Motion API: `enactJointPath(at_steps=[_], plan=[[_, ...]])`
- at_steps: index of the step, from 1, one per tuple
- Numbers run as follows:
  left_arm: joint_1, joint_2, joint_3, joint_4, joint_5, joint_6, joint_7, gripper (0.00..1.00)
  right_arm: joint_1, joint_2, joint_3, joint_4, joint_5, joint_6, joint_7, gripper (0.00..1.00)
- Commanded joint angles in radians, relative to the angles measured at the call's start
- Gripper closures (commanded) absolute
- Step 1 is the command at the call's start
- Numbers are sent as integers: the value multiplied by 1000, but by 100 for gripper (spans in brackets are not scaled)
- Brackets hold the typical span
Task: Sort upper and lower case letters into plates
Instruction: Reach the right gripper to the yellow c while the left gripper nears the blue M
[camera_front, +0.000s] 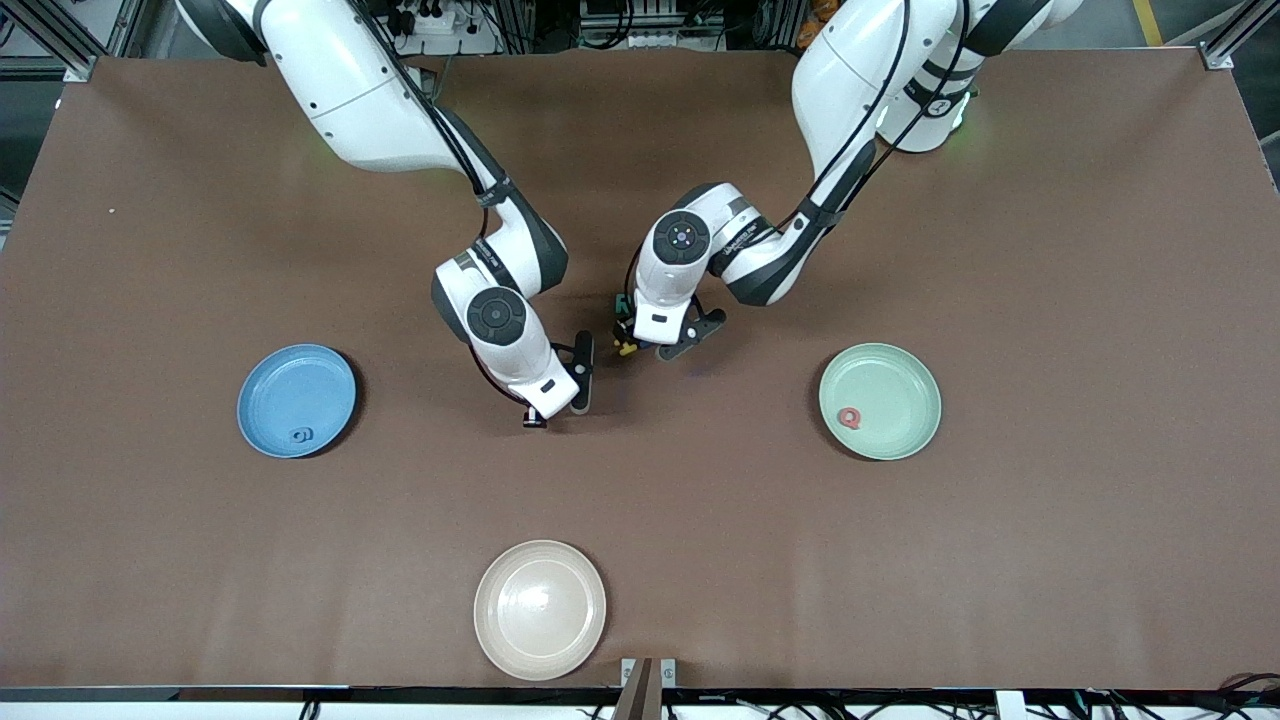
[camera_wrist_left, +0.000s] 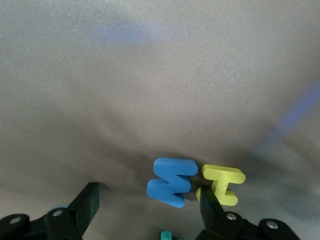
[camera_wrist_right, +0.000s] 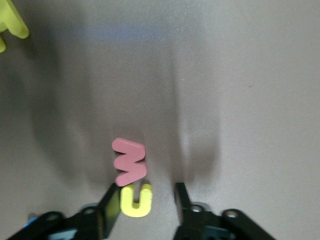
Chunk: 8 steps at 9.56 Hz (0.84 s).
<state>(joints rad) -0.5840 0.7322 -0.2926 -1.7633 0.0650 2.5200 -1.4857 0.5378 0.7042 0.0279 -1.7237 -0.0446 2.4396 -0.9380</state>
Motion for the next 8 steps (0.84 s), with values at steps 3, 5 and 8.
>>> enactJointPath(at_steps=[3, 5, 8], plan=[[-5, -8, 10, -10, 30, 8, -33, 26, -13, -11, 3, 0, 12, -5, -12, 100], [-7, -7, 10, -7, 30, 6, -33, 26, -79, -49, 0, 7, 20, -5, -2, 100], [6, -8, 10, -10, 32, 6, -25, 26, -191, -75, -17, 59, 15, -8, 30, 100]])
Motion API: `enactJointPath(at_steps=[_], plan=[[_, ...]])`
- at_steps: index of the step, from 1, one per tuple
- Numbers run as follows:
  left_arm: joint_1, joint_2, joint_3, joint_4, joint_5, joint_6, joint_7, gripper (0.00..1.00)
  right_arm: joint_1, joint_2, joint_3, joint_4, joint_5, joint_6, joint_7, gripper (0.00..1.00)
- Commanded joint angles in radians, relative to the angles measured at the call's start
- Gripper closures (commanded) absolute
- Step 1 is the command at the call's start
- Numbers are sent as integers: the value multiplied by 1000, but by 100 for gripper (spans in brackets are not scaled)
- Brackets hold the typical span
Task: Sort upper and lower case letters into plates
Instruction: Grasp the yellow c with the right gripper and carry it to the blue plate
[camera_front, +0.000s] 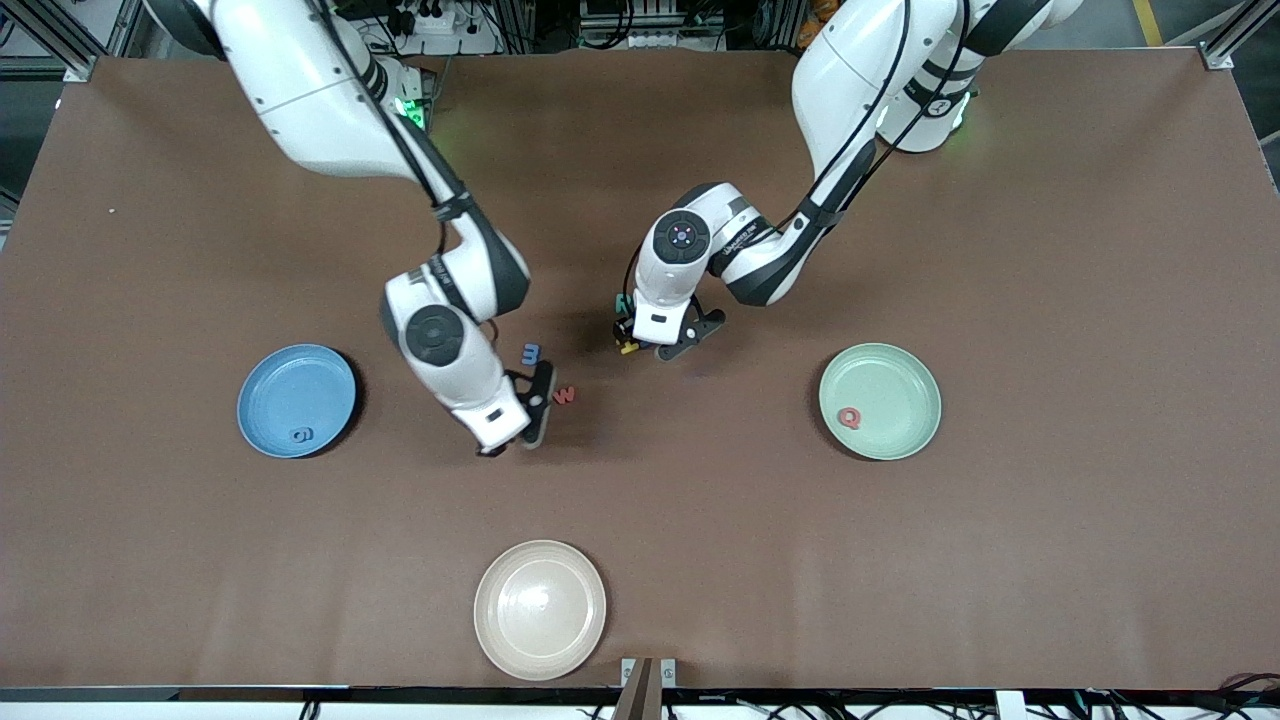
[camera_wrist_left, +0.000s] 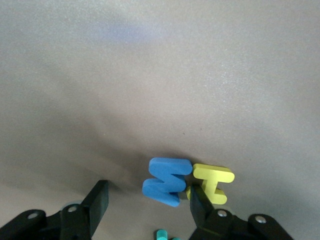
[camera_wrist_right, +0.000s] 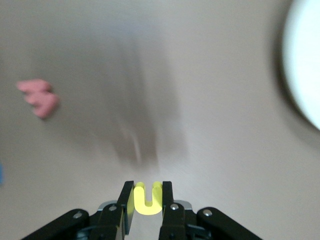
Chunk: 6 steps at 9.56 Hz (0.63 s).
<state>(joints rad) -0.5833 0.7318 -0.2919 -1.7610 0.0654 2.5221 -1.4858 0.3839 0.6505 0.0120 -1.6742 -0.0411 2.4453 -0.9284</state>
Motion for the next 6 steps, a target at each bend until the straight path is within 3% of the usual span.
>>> enactJointPath(at_steps=[1, 3, 6], plan=[[8, -12, 8, -11, 30, 3, -34, 26, -57, -32, -38, 14, 14, -14, 25, 100], [11, -14, 8, -3, 27, 1, -66, 26, -80, -60, -122, 8, 18, -26, 102, 100], [10, -5, 11, 2, 31, 3, -87, 25, -83, -71, -263, 8, 18, -158, 290, 100]])
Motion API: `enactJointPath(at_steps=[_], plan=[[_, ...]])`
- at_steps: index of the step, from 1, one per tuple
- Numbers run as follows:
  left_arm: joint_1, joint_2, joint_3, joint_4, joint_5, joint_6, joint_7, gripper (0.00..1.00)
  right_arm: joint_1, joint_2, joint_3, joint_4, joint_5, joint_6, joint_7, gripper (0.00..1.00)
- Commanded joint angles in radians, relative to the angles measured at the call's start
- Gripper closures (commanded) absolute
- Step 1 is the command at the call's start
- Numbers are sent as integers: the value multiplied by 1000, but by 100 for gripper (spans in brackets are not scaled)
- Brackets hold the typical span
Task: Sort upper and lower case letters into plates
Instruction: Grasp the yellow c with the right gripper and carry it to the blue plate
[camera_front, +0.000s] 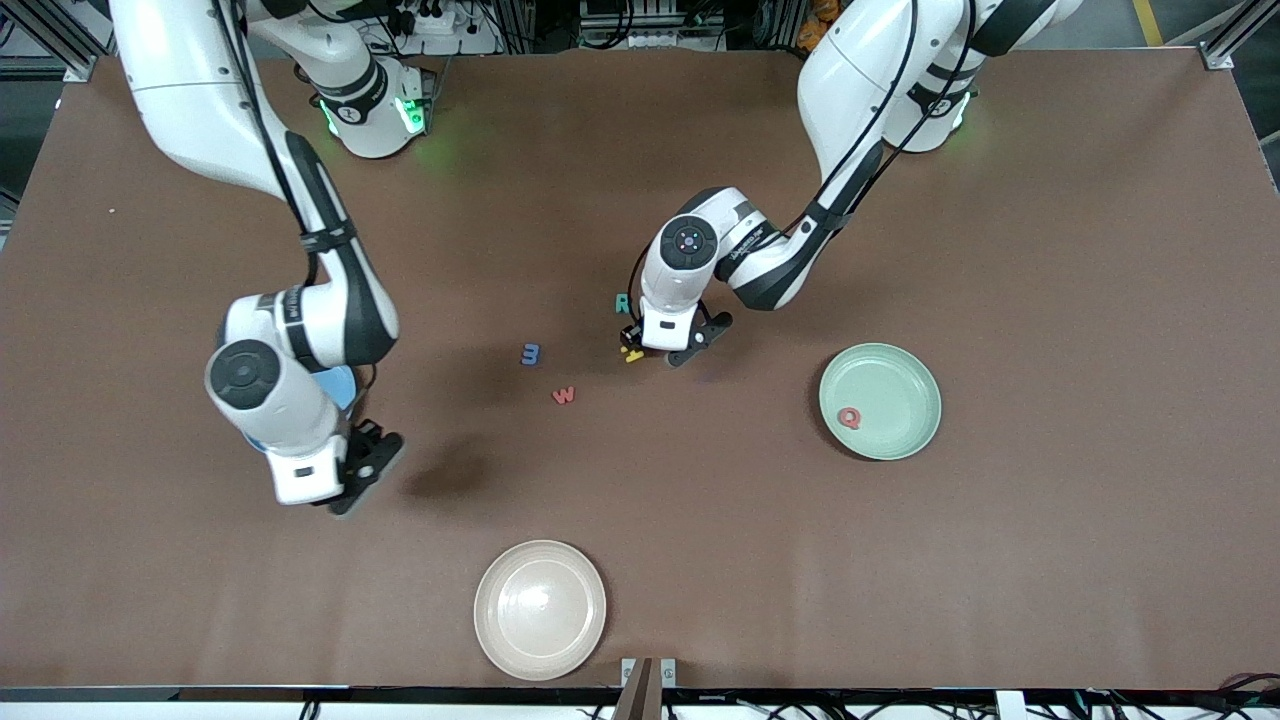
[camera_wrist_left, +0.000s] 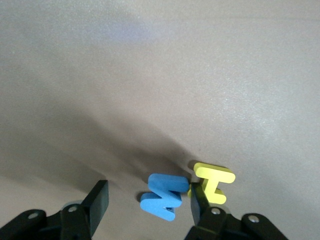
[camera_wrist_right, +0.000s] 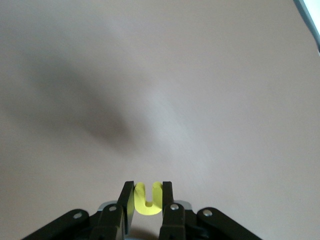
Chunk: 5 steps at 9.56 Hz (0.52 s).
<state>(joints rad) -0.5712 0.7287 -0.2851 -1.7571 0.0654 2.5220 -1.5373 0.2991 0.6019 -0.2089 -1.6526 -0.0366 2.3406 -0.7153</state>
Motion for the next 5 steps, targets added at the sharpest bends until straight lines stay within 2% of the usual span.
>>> enactJointPath(at_steps=[1, 3, 5], plan=[[-3, 3, 18, 4, 31, 3, -26, 25, -1, -28, -72, -21, 14, -128, 155, 100], [5, 0, 58, 37, 31, 3, 14, 25, -44, -80, -80, -112, 14, -153, 227, 100], [26, -3, 61, 53, 31, -2, 84, 25, -106, -115, -78, -221, 44, -147, 229, 100]])
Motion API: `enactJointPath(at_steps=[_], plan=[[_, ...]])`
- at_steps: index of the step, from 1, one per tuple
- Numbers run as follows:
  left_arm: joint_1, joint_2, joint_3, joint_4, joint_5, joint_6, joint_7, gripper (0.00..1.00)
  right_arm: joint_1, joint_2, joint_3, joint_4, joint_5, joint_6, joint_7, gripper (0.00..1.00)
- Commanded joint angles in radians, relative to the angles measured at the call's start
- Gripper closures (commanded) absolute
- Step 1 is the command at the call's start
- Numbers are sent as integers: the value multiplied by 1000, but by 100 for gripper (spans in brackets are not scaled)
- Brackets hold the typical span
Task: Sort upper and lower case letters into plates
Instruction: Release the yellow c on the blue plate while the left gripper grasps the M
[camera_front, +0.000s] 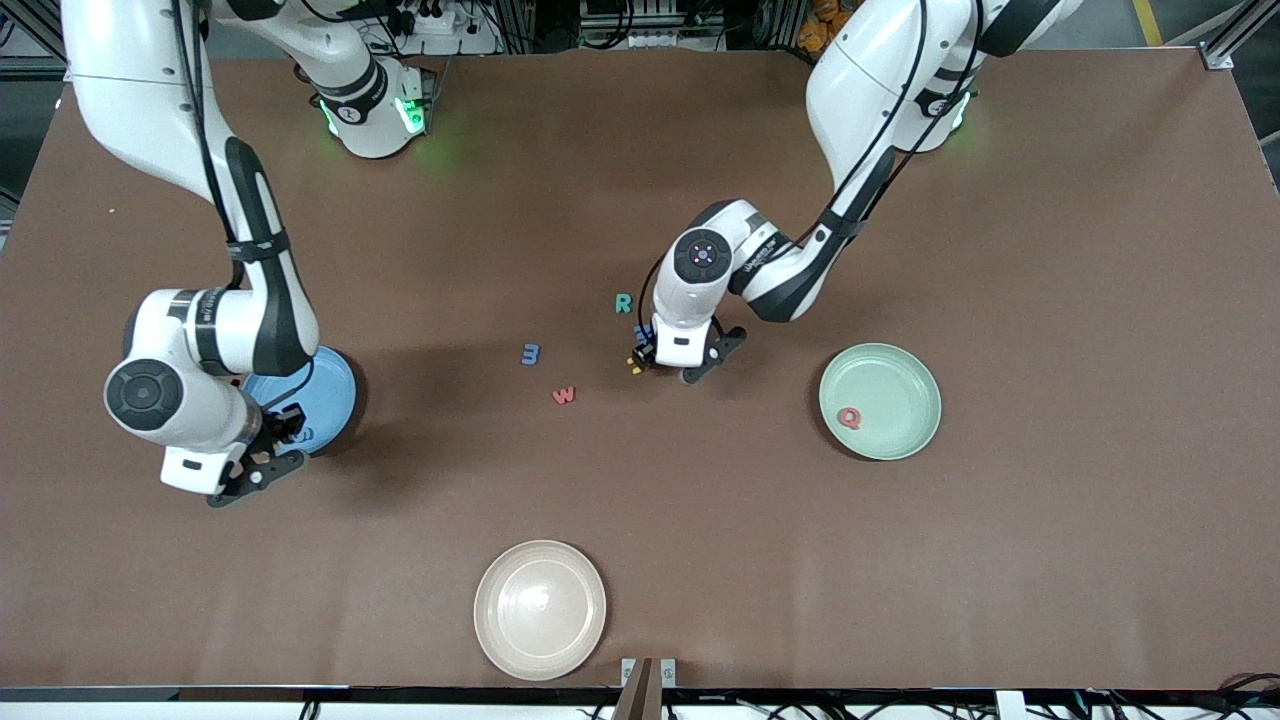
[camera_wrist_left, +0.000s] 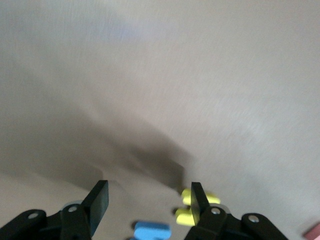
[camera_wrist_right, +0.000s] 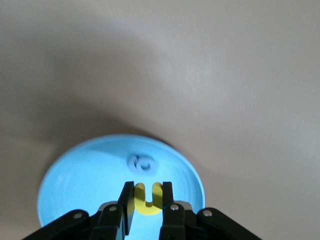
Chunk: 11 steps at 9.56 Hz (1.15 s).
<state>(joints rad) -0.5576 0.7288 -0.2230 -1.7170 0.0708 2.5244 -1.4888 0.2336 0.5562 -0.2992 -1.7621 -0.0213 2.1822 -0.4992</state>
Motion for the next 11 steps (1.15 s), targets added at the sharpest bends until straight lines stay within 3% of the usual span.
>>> enactJointPath(at_steps=[1, 2, 3, 5, 7, 9, 11], plan=[[18, -14, -2, 11, 26, -39, 51, 25, -52, -79, 12, -150, 79, 10, 13, 100], [6, -16, -6, 17, 26, -58, 53, 25, -50, -75, 12, -164, 155, 8, 13, 88], [-7, -14, -13, 17, 27, -58, 77, 23, -43, -67, 14, -162, 171, 10, 17, 4], [-65, -11, -13, 17, 29, -58, 285, 13, -39, -67, 17, -152, 172, 11, 22, 0], [-74, -14, -13, 14, 27, -99, 500, 13, 22, -67, 18, -134, 176, 28, 69, 0], [-84, -5, -12, 14, 27, -101, 519, 15, 107, -62, 18, -135, 179, 70, 216, 0], [-88, 4, -12, 16, 26, -101, 513, 19, 153, -62, 18, -138, 245, 99, 266, 0]])
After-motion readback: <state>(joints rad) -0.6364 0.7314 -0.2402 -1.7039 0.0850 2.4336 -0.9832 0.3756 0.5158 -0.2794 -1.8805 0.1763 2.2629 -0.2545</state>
